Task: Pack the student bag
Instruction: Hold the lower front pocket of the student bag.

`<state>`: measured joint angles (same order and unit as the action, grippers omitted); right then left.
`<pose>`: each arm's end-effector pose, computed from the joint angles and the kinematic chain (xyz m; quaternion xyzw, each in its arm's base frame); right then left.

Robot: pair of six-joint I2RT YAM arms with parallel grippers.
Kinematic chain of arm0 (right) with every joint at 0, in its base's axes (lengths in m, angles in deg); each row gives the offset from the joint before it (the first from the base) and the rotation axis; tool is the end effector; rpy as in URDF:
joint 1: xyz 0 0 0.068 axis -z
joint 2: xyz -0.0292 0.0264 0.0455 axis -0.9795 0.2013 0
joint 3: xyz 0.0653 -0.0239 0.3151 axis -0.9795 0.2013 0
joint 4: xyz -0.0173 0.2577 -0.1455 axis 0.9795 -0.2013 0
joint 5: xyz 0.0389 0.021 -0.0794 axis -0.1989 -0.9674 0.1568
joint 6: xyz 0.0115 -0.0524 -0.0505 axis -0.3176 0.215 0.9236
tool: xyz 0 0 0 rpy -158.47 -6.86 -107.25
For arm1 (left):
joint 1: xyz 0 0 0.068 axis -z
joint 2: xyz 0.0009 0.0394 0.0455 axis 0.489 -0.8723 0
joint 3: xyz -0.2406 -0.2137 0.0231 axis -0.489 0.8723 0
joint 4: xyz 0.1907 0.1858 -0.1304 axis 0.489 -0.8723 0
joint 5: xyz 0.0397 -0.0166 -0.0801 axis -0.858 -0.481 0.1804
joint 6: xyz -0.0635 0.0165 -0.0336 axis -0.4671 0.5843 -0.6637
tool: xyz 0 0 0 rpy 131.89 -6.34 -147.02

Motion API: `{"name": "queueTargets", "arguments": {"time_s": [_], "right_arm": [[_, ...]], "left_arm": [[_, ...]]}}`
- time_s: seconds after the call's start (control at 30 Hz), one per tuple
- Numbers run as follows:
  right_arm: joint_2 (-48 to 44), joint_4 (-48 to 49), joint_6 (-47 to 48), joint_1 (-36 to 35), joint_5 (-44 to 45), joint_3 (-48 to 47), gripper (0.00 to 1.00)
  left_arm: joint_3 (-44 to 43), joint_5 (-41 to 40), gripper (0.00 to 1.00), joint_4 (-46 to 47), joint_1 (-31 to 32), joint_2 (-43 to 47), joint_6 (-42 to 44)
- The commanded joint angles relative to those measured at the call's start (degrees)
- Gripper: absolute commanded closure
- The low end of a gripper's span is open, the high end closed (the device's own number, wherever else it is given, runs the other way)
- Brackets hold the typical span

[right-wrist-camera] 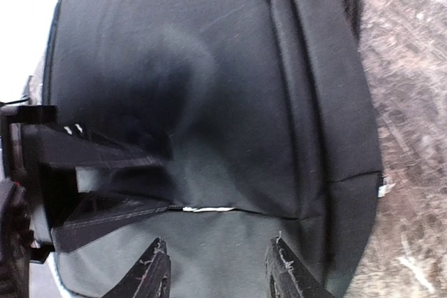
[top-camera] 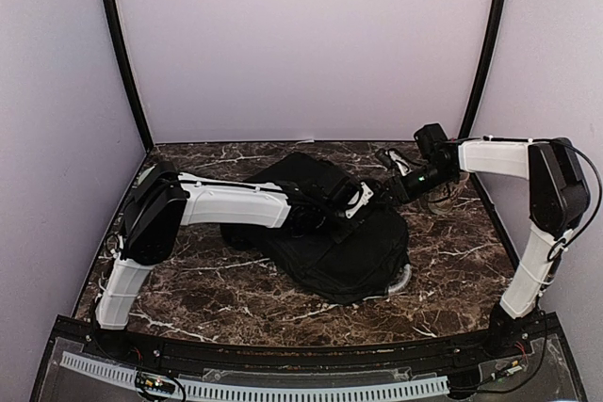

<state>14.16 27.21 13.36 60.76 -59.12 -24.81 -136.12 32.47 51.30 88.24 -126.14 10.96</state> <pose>0.3864 0.1630 0.2175 -0.2779 0.8753 0.3380 0.2058 0.3250 -0.5089 0.1857 0.4297 0.7873 -0.0856 0.4338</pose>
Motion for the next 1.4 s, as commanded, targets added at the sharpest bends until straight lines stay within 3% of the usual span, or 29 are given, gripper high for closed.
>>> {"name": "queueTargets", "arguments": {"time_s": [0.0,0.1,0.13,0.43,0.73,0.97,1.17,1.37], "right_arm": [[2.6,-0.1,-0.2,-0.1,-5.8,0.3,0.53],[6.0,-2.4,0.6,-0.1,-8.6,-2.1,0.53],[6.8,-2.6,0.5,-0.2,-9.3,-2.4,0.53],[10.4,-2.3,-1.2,-1.6,-7.7,-3.3,0.53],[7.9,1.2,-2.8,-4.4,-5.6,-2.2,0.44],[9.0,4.4,-3.9,-5.4,-12.2,-1.8,0.4],[10.4,7.2,-4.5,-5.5,-20.9,-0.9,0.46],[11.3,6.6,-3.3,-6.4,-24.3,-1.5,0.52]], "left_arm": [[2.8,2.0,0.79,-7.9,-3.0,-1.6,-2.0],[3.7,3.7,0.99,-6.3,-3.1,-1.0,-2.8],[4.1,4.0,1.0,-5.6,-3.1,-0.6,-3.4],[14.9,11.1,1.0,10.5,-3.1,8.4,-10.2],[24.5,16.9,1.0,25.6,-2.6,16.8,-12.5],[26.3,17.3,1.0,27.1,-2.2,18.6,-12.5],[27.0,17.0,1.0,27.6,-2.2,18.1,-12.5],[27.4,16.7,1.0,28.0,-2.2,18.1,-12.5]]}}
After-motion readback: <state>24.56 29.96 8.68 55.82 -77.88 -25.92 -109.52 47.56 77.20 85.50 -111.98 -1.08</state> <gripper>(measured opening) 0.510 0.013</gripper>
